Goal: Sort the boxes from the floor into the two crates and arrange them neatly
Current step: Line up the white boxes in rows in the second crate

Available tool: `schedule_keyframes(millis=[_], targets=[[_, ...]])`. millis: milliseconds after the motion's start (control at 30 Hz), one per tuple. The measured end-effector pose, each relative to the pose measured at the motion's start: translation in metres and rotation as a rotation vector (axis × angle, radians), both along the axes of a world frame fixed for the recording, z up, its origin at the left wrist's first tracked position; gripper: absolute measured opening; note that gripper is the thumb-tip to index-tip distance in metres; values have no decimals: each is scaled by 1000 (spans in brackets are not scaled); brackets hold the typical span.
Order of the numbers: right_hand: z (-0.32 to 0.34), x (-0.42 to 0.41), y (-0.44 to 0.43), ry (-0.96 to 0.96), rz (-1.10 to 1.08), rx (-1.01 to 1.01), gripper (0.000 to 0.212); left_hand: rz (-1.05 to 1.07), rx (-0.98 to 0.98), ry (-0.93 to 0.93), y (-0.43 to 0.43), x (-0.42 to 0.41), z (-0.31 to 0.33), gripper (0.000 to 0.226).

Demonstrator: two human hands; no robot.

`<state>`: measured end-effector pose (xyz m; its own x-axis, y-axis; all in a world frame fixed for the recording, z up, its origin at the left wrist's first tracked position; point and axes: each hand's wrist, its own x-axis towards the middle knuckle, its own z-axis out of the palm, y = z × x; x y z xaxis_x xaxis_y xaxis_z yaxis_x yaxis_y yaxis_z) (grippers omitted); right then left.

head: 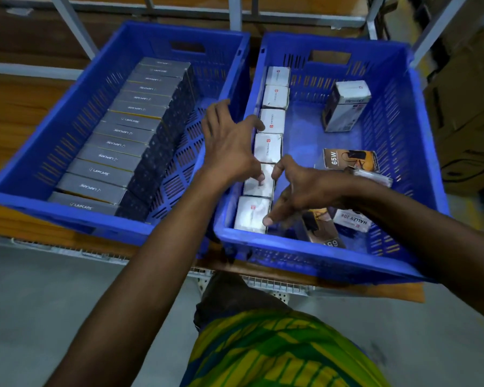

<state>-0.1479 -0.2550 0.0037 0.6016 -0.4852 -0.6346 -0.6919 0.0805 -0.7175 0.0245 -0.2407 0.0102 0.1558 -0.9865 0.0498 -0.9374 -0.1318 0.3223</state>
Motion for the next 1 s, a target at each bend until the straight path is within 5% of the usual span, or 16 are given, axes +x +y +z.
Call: schedule_keyframes(millis=[100,233,367,567,633,833,1000], targets=[[-18,6,2,131,37,-282,77,-88,45,132,6,10,9,95],[-27,7,8,192,15,-496,87,-291,163,-111,18,9,2,116],[-7,1,-10,91,-245,-63,78,-253,216,-356,18,1,2,117],[-9,6,-10,-202,-667,701,96,-264,224,-401,15,-1,-1,103],[-18,15,2,-258,-597,746,85,-280,226,-364,15,2,-2,101],[-23,20,8,-274,-693,773,100,-287,296,-349,16,4,2,89],[-23,35,-3,-244,-1002,459,96,-354,306,-345,6,4,13,89]])
